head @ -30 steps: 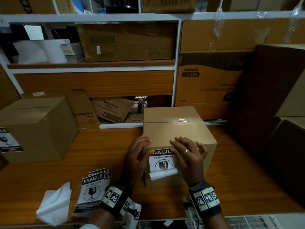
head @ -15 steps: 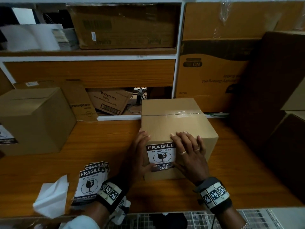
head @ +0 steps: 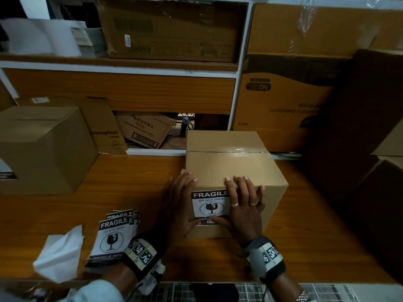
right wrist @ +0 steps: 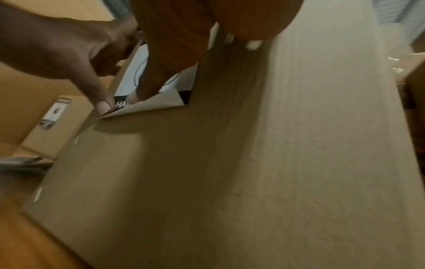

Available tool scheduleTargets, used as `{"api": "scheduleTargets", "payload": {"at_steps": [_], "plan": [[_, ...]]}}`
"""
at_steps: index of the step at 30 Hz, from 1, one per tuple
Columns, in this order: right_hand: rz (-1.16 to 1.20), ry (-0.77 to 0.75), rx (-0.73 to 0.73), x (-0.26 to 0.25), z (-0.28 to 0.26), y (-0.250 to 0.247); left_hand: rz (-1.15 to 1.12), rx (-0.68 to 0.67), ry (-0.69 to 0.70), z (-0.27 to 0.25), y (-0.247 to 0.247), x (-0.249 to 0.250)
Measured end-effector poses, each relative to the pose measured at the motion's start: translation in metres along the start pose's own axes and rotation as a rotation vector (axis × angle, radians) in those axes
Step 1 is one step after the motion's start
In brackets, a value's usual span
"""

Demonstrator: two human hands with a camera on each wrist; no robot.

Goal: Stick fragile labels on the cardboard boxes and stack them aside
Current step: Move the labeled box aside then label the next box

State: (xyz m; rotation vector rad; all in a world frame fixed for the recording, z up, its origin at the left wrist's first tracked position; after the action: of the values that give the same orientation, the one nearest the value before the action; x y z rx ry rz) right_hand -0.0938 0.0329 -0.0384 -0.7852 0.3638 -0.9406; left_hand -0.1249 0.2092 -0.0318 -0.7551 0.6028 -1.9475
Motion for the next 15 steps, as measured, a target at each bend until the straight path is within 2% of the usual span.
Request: {"api": "scheduleTargets", "payload": {"at_steps": [3,6,11,15], "plan": [[-0.05,-0.047,-0.088,0.005,-0.005,0.006,0.027,-0.024,-0.016,-0.001,0.001,-0.001],[-0.089,-0.077,-0.104,0.004,-0.009,0.008,0.05,-0.019,-0.032,-0.002,0.002,0.001],[-0.102,-0.136,-0.047,0.005,-0.009,-0.01,0.061,-0.027,-0.141,-0.002,0.013,0.003],[-0.163,-0.142,-0.007,0.004,-0.011,-0.01,0.158,-0.087,-0.206,-0.006,0.022,0.004]]}}
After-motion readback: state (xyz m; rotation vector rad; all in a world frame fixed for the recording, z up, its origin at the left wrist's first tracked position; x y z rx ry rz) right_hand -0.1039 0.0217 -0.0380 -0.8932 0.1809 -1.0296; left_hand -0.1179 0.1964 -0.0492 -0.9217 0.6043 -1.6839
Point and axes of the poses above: each hand's wrist, its own z-axis towards the middle knuckle, its own y-axis out of the palm, x = y × z, the point moved 7 cm from there along z, towards the middle knuckle, and after that the axes turned 8 degrees about -y, right-handed, at the moved point
